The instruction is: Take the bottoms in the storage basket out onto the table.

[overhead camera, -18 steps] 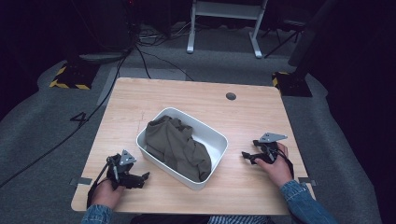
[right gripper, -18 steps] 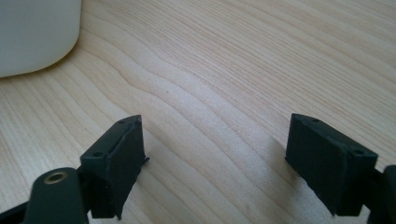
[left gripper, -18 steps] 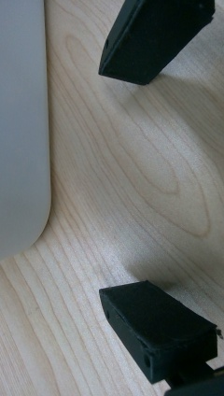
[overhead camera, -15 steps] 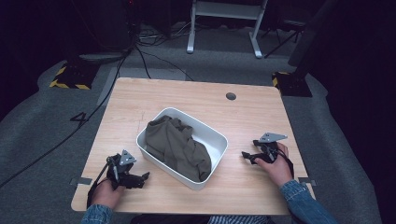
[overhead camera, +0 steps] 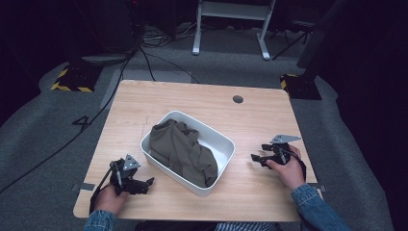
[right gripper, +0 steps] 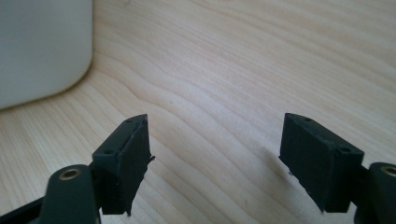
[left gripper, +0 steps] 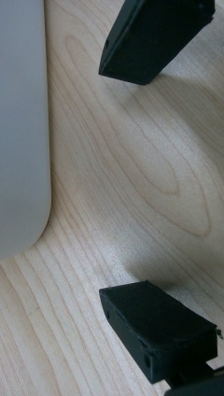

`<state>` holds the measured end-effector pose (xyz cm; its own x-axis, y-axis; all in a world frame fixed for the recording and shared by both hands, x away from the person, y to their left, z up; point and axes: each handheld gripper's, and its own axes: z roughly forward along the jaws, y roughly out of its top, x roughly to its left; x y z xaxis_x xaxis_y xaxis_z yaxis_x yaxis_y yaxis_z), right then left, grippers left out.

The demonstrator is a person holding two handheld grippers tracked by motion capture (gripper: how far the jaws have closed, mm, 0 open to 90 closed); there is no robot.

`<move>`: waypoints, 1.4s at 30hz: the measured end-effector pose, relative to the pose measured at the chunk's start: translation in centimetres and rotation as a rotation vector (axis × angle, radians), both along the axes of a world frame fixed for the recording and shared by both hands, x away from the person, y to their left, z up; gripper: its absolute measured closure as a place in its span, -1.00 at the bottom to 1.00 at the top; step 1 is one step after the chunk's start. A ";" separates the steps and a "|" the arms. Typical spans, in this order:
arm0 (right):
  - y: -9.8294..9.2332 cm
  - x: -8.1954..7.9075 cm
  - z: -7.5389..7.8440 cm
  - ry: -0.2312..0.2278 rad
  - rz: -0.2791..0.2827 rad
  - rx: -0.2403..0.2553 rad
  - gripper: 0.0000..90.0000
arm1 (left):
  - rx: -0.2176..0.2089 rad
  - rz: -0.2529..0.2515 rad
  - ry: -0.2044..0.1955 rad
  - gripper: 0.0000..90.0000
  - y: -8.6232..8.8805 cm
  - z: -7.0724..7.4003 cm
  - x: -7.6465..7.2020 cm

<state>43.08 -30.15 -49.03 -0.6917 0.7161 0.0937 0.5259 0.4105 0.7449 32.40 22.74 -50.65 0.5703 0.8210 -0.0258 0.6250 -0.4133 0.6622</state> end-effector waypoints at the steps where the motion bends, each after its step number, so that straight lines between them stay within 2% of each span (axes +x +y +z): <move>1: 0.0 0.0 0.0 0.000 0.000 0.000 -0.46 | 0.000 0.000 0.000 -1.00 0.0 0.0 0.0; 2: 0.1 0.2 0.8 -0.004 0.010 0.013 -0.48 | 0.001 -0.001 -0.001 -1.00 0.0 0.0 0.0; 3: 0.1 0.2 0.8 -0.004 0.010 0.013 -0.48 | 0.001 -0.001 -0.001 -1.00 0.0 0.0 0.0; 6: 0.7 0.3 2.5 -0.016 0.048 0.009 -0.48 | 0.000 -0.001 0.000 -1.00 0.0 0.0 0.0; 7: 0.7 0.3 2.5 -0.016 0.048 0.009 -0.48 | 0.000 -0.001 0.000 -1.00 0.0 0.0 0.0; 9: 1.2 0.3 3.5 -0.022 0.072 0.011 -0.48 | 0.001 -0.001 -0.001 -1.00 0.0 0.0 0.0; 11: 2.2 0.3 5.0 -0.031 0.113 0.009 -0.48 | 0.002 -0.001 -0.002 -1.00 0.0 0.0 0.0; 14: 3.2 0.3 6.5 -0.048 0.148 0.007 -0.48 | 0.001 -0.001 -0.001 -1.00 0.0 0.0 0.0; 15: 3.2 0.3 6.5 -0.048 0.148 0.007 -0.48 | 0.001 -0.001 -0.001 -1.00 0.0 0.0 0.0; 16: 3.9 0.2 7.4 -0.050 0.165 0.012 -0.48 | 0.001 0.000 -0.001 -1.00 0.0 0.0 0.0; 23: 6.7 -0.2 10.1 -0.080 0.237 0.017 -0.48 | 0.002 0.001 -0.003 -1.00 0.0 0.0 0.0; 28: 9.1 -0.6 12.2 -0.103 0.279 0.039 -0.54 | 0.000 0.001 0.000 -1.00 0.0 0.0 0.0; 33: 12.5 -0.9 13.2 -0.102 0.339 0.066 -0.56 | 0.001 0.001 -0.001 -1.00 0.0 0.0 0.0; 34: 12.5 -0.9 13.2 -0.102 0.339 0.066 -0.56 | 0.002 0.000 -0.002 -1.00 0.0 0.0 0.0; 35: 14.1 -0.8 13.4 -0.096 0.355 0.061 -0.58 | 0.001 0.001 -0.001 -1.00 0.0 0.0 0.0; 39: 16.1 -0.4 13.5 -0.087 0.380 0.054 -0.61 | 0.001 0.000 0.000 -1.00 0.0 0.0 0.0; 40: 17.7 -0.1 13.3 -0.078 0.394 0.043 -0.63 | 0.001 0.000 0.000 -1.00 0.0 0.0 0.0; 42: 18.3 0.1 13.3 -0.074 0.398 0.042 -0.63 | 0.002 -0.002 -0.001 -1.00 0.0 0.0 0.0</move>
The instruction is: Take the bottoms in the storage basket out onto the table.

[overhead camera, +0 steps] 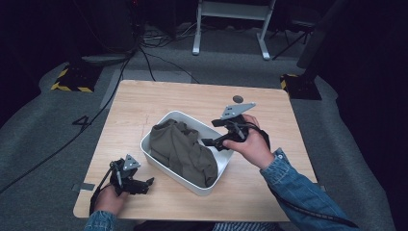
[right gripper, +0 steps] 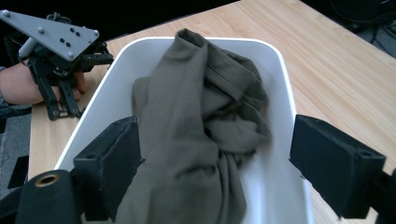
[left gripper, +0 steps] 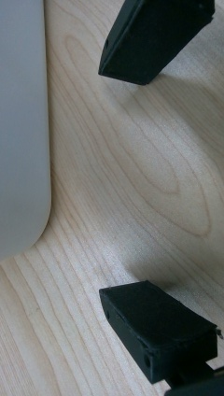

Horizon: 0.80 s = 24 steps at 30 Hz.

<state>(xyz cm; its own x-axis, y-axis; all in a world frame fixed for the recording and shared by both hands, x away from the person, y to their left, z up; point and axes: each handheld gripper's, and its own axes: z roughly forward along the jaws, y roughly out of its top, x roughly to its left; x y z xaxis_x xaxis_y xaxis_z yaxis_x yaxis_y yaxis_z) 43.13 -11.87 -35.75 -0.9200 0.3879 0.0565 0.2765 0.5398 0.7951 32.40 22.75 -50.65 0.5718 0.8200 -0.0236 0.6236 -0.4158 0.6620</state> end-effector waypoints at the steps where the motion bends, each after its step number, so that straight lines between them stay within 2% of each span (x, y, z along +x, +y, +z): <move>1: 0.8 0.2 -0.2 0.010 0.008 -0.006 -0.63 | -0.001 -0.001 0.000 -1.00 0.0 0.0 0.0; 2: 2.1 0.7 -0.6 0.024 0.016 -0.015 -0.64 | -0.001 -0.001 0.001 -1.00 0.0 0.0 0.0; 4: 2.6 0.8 -0.8 0.027 0.015 -0.021 -0.64 | -0.001 -0.001 0.001 -1.00 0.0 0.0 0.0; 7: 4.7 1.4 -2.3 0.030 0.001 -0.054 -0.64 | -0.001 -0.001 0.001 -1.00 0.0 0.0 0.0; 9: 5.1 1.5 -2.6 0.037 0.003 -0.061 -0.64 | -0.001 0.000 0.000 -1.00 0.0 0.0 0.0; 13: 6.6 2.0 -4.4 0.077 0.006 -0.092 -0.64 | -0.001 0.000 0.001 -1.00 0.0 0.0 0.0; 15: 7.8 2.2 -6.1 0.134 -0.009 -0.159 -0.64 | -0.001 -0.001 0.000 -1.00 0.0 0.0 0.0; 16: 7.8 2.2 -6.1 0.134 -0.009 -0.159 -0.64 | -0.001 0.000 0.000 -1.00 0.0 0.0 0.0; 19: 8.8 2.6 -7.7 0.186 0.002 -0.183 -0.71 | -0.001 -0.001 0.001 -1.00 0.0 0.0 0.0; 20: 9.1 2.7 -8.1 0.201 0.001 -0.186 -0.82 | -0.001 -0.001 0.001 -1.00 0.0 0.0 0.0; 21: 9.3 2.8 -8.3 0.206 -0.001 -0.190 -0.89 | -0.001 -0.001 0.001 -1.00 0.0 0.0 0.0; 24: 9.8 2.9 -9.3 0.220 -0.019 -0.212 -0.95 | -0.001 0.000 0.001 -1.00 0.0 0.0 0.0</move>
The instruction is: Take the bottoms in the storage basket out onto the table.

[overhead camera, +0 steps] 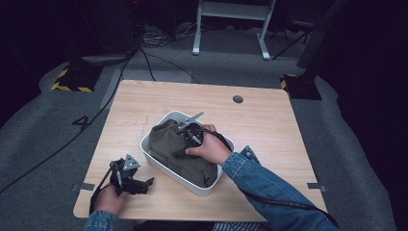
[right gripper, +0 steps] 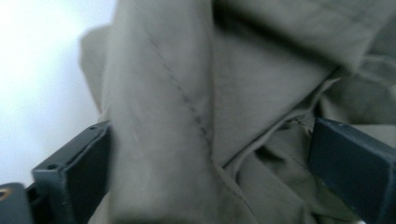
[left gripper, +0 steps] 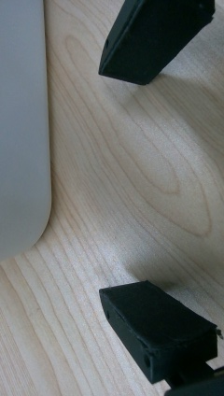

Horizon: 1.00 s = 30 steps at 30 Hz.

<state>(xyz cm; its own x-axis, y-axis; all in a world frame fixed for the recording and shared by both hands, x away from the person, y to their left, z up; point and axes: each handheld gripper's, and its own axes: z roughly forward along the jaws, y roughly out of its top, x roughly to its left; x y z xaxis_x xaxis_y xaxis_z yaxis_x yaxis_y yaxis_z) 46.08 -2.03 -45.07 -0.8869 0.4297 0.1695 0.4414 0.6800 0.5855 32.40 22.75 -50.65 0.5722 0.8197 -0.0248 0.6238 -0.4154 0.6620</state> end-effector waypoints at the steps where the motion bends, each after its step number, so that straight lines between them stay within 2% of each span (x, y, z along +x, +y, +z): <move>1: 0.3 0.0 -0.8 -0.010 0.012 -0.031 -0.97 | 0.001 0.000 0.000 -1.00 0.0 0.0 0.0; 9: 0.7 -0.2 -2.0 -0.035 0.003 -0.062 -0.91 | 0.000 0.000 0.000 -1.00 0.0 0.0 0.0; 12: 0.8 -0.4 -1.9 -0.060 0.007 -0.091 -0.70 | 0.000 0.000 -0.001 -1.00 0.0 0.0 0.0; 13: 0.8 -0.4 -1.8 -0.061 0.012 -0.094 -0.55 | 0.000 0.000 -0.001 -1.00 0.0 0.0 0.0; 14: 0.8 -0.4 -1.8 -0.061 0.012 -0.094 -0.55 | 0.000 0.000 -0.001 -1.00 0.0 0.0 0.0; 17: 0.8 -0.7 -1.5 -0.066 0.017 -0.110 -0.32 | 0.000 0.000 0.000 -1.00 0.0 0.0 0.0; 19: 0.9 -0.9 -1.2 -0.059 0.018 -0.120 -0.03 | 0.001 0.000 -0.001 -1.00 0.0 0.0 0.0; 20: 0.9 -1.0 -0.9 -0.039 0.019 -0.125 0.15 | 0.000 0.000 -0.001 -1.00 0.0 0.0 0.0; 21: 0.9 -1.0 -0.9 -0.039 0.019 -0.125 0.15 | 0.000 0.000 -0.001 -1.00 0.0 0.0 0.0; 22: 1.1 -1.2 -0.7 -0.032 0.028 -0.133 0.29 | 0.001 0.000 -0.001 -1.00 0.0 0.0 0.0; 30: 0.8 -1.5 0.0 -0.048 0.048 -0.124 0.43 | 0.001 -0.005 0.002 -1.00 0.0 0.0 0.1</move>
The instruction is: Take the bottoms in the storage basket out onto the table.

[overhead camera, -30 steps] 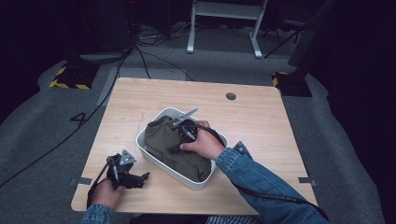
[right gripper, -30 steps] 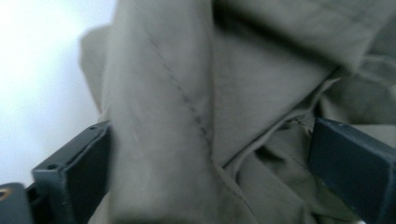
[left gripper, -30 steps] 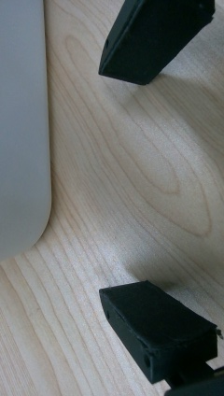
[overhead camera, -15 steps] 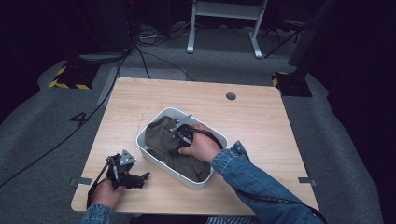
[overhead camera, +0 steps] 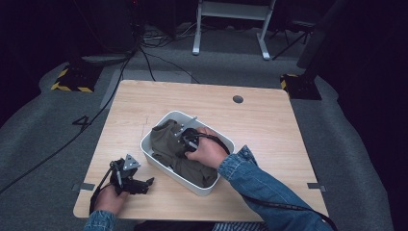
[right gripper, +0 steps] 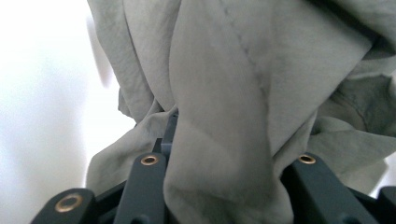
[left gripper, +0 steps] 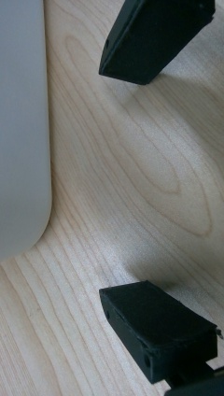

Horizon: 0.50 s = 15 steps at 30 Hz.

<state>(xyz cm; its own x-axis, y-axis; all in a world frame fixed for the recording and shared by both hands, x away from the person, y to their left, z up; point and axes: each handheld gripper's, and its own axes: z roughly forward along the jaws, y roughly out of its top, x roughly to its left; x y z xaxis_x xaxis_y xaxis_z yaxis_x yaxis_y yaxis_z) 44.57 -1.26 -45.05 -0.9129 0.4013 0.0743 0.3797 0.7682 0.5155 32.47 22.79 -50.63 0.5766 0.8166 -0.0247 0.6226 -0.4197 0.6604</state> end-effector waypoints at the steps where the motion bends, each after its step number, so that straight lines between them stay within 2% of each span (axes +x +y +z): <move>1: 0.0 -0.1 0.3 -0.007 0.004 0.003 0.43 | 0.000 0.000 0.000 -1.00 0.0 0.0 0.0; 10: -1.0 -0.7 3.7 -0.042 0.028 0.090 0.44 | -0.001 0.000 0.001 -1.00 0.0 0.0 0.0; 15: -2.0 -0.7 5.9 -0.052 0.019 0.160 0.44 | 0.000 -0.001 0.000 -1.00 0.0 0.0 0.0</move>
<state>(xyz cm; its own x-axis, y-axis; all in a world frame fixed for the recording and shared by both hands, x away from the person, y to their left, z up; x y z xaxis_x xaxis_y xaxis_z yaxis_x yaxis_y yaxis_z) 43.83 -3.24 -39.17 -0.9246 0.3705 0.0887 0.3355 0.6814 0.6505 32.48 22.79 -50.63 0.5772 0.8163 -0.0243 0.6224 -0.4204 0.6602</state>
